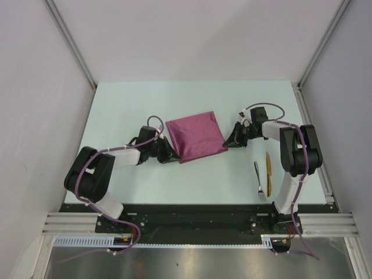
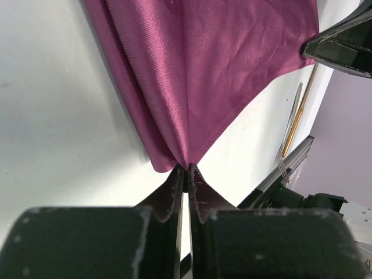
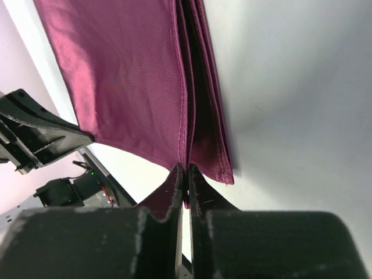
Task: Fold the napkin into a case and place the utensils inside
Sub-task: Smooth out the square-folded napkin at the center of the board.
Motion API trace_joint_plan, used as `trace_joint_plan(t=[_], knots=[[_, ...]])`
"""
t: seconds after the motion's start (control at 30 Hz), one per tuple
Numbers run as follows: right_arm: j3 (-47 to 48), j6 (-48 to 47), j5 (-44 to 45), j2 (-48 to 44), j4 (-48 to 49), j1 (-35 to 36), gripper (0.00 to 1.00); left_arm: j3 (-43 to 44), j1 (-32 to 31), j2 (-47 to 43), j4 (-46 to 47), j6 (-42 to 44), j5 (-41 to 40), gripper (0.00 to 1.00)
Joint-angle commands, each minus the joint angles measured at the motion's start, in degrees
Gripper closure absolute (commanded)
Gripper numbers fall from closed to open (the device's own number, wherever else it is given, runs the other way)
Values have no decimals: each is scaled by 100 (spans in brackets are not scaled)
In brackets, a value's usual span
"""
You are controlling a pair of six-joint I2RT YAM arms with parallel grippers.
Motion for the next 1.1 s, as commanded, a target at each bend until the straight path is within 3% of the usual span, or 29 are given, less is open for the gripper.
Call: trace_joint_plan(t=[0.0, 0.07, 0.1, 0.27, 0.47, 0.73, 0.83, 1.07], knots=[[190, -232, 196, -24, -225, 47, 90, -77, 9, -69, -50, 167, -77, 86], [278, -363, 415, -33, -426, 91, 80, -60, 10, -51, -112, 193, -121, 72], [313, -408, 537, -50, -497, 108, 78, -42, 10, -60, -121, 211, -95, 57], [586, -698, 1382, -480, -1033, 248, 53, 141, 53, -436, -876, 501, -305, 41], [691, -795, 1804, -570, -1140, 389, 48, 711, 422, -746, -1124, 668, -851, 32], [639, -637, 1787, -604, -1113, 521, 48, 1460, 511, 317, -341, 413, -104, 44], [543, -654, 1778, -578, -1087, 521, 48, 1628, 484, 502, -420, 597, -182, 47], [261, -637, 1787, -701, -1025, 495, 53, 1566, 467, 705, -772, 976, -639, 65]])
